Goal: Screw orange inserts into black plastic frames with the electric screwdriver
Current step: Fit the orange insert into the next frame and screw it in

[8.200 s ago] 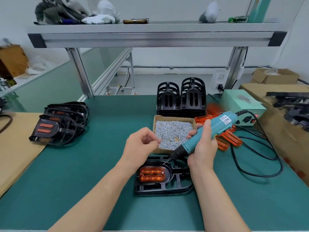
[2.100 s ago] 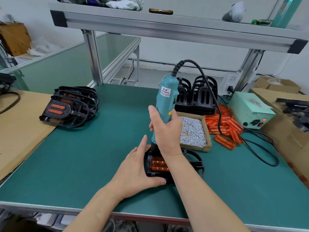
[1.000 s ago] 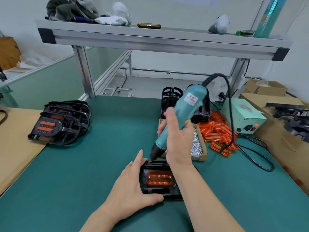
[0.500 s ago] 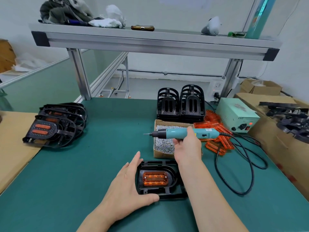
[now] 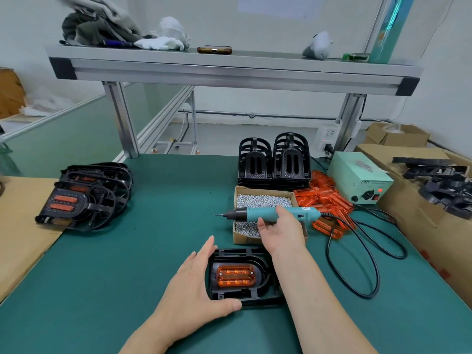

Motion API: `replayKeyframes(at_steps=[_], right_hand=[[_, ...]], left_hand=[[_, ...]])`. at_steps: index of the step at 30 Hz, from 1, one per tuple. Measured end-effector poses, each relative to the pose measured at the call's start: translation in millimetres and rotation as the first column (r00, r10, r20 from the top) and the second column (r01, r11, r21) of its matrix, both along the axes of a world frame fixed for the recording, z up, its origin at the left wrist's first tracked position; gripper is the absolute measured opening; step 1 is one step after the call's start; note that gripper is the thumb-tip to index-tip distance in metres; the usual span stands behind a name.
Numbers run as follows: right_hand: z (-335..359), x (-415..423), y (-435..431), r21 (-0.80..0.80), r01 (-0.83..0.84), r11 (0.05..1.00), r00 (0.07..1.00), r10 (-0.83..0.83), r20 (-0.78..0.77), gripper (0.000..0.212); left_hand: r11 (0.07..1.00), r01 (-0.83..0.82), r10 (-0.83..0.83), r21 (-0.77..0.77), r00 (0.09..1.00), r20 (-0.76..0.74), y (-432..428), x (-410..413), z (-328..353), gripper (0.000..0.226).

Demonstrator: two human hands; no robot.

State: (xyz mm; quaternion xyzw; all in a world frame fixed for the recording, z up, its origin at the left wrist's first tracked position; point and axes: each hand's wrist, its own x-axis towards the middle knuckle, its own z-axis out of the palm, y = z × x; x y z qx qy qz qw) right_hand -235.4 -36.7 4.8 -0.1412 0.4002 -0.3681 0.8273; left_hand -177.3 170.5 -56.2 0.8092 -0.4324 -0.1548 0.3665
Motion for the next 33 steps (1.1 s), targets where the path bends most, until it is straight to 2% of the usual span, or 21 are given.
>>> replayKeyframes(at_steps=[2,9,13,15,18,20,25,29,33], right_hand=[[2,-3,1,0.011,0.006,1.0,0.999,-0.007,0.036,0.009],[5,-16,10,-0.019,-0.016,1.0,0.998,0.017,0.067,0.029],[8,-25,20,-0.134,-0.069,0.989,0.997,0.065,-0.033,0.029],[8,-27,22,-0.133,-0.097,0.986,0.994,0.09,-0.058,0.005],[13,-31,24,-0.107,-0.098,0.989,0.994,0.092,-0.058,0.012],[13,-33,26,-0.088,-0.089,0.992,0.996,0.088,-0.021,0.003],[14,-41,32,-0.13,-0.101,0.986,0.995,0.096,-0.04,0.024],[12,-45,36,-0.155,-0.137,0.978,0.99,0.129,-0.064,0.01],[7,-46,38,-0.17,-0.109,0.979,0.994,0.112,0.005,0.017]], left_hand=[[1.0,0.0,0.0,0.001,1.0,0.0,0,0,0,0.133],[1.0,-0.002,0.002,-0.013,1.0,0.003,0,1,-1,0.133],[0.998,-0.023,0.02,-0.057,0.999,-0.045,1,2,-2,0.13],[0.993,-0.053,0.044,-0.103,0.995,-0.087,2,3,-2,0.125],[0.987,-0.055,0.043,-0.151,0.996,-0.083,3,3,-2,0.119],[0.984,-0.054,0.042,-0.172,0.997,-0.07,3,3,-1,0.114],[0.975,-0.071,0.056,-0.209,0.996,-0.075,4,3,0,0.102],[0.968,-0.084,0.065,-0.235,0.994,-0.089,4,2,1,0.096],[0.959,-0.115,0.087,-0.258,0.989,-0.119,3,3,1,0.094]])
